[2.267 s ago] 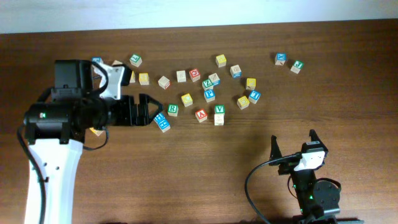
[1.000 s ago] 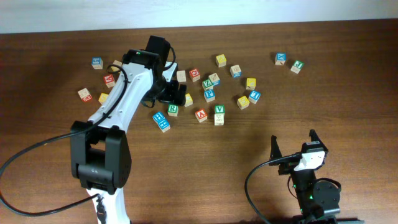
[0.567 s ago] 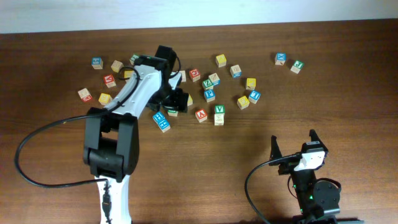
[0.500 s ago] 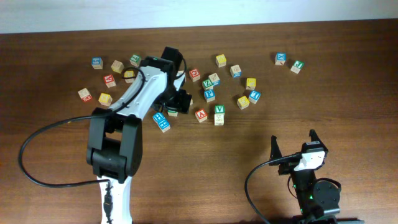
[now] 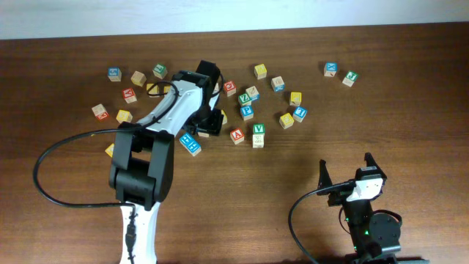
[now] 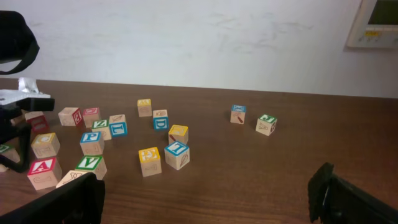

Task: Spell out RSS
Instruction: 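Reach the left gripper forward to the green R block, then grasp the green R block with the left gripper and lift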

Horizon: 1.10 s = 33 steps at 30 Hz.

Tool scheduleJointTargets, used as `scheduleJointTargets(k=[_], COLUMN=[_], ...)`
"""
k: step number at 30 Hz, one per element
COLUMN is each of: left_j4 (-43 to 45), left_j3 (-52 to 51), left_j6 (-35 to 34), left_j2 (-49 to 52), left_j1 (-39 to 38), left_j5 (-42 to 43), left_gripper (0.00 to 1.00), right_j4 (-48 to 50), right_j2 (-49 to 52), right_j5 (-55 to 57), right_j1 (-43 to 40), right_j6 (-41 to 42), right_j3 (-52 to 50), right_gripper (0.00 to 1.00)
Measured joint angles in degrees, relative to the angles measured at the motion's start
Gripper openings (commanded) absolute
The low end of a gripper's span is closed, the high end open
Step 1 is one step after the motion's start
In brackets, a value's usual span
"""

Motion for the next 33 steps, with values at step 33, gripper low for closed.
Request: scheduleJointTargets(k=[33], left_j4=[0.94], left_j3=[0.00], left_j6=[-0.79], left_j2=[0.00], left_j1=[0.00], left_j5=[0.00], left_gripper=[0.32], right_j4=[0.00], right_j2=[0.00], right_j5=[-0.02], right_j1=[0.00], right_j6=[0.00], right_j3=[0.00], right_gripper=[0.98])
